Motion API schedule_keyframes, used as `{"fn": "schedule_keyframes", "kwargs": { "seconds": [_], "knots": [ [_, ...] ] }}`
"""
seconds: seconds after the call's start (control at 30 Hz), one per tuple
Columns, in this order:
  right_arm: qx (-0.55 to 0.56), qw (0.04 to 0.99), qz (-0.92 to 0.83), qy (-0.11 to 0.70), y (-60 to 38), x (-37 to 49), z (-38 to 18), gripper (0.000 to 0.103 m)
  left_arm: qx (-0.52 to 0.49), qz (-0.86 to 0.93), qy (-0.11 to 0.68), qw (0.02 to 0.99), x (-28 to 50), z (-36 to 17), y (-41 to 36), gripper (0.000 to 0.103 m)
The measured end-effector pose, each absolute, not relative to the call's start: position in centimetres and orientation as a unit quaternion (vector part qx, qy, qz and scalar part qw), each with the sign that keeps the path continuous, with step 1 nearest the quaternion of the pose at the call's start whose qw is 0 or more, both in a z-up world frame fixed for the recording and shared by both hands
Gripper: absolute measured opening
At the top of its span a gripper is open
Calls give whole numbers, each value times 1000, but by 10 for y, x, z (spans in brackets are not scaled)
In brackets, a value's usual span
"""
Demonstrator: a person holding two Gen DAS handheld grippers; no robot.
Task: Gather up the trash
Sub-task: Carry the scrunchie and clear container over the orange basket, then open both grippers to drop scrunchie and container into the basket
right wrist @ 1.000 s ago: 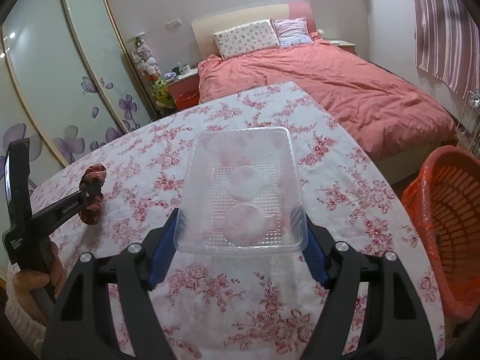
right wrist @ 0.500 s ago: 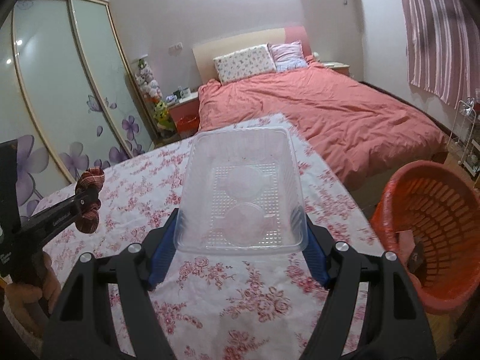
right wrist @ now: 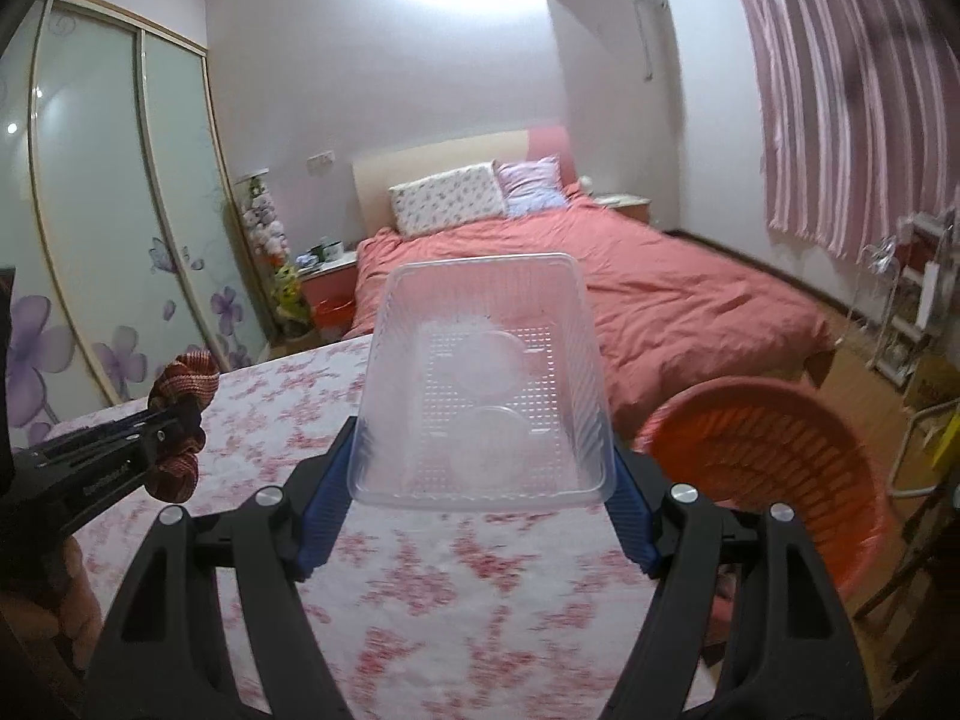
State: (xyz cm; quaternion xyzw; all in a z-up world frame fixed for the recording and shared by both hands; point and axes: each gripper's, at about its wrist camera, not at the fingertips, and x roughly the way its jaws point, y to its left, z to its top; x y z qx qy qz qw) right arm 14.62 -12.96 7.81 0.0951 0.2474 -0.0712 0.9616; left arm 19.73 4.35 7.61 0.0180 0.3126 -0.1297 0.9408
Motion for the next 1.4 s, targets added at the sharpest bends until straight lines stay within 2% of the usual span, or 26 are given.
{"fn": "schedule_keyframes", "kwargs": {
  "seconds": [0.2,0.63,1.4],
  "knots": [
    [87,959,-106,249,-159,130,76,72,26,-175,314,933,191,74,2,28],
    [142,942,-174,249,-254,95,62,72,29,-270,320,908,180,62,-83,28],
    [231,919,-191,257,-360,100,20,72,37,-353,367,860,196,20,-198,28]
  ]
}}
